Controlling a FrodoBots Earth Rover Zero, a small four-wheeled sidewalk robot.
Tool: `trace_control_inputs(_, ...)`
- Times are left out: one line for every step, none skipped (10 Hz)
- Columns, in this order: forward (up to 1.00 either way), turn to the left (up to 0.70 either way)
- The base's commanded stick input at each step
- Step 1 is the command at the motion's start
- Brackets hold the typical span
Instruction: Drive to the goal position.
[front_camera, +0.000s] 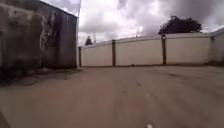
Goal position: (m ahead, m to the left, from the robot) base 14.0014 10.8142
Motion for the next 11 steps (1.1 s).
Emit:
trace_control_inputs(0.50,0.00)
trace_control_inputs(0.50,0.00)
trace_control_inputs(0.50,0.00)
trace_control_inputs(0.50,0.00)
trace_control_inputs(0.50,0.00)
trace_control_inputs(0.50,0.00)
trace_control_inputs(0.50,0.00)
trace_control_inputs(0.50,0.00)
trace_control_inputs(0.50,0.00)
trace_control_inputs(0.50,0.00)
trace_control_inputs(0.50,0.00)
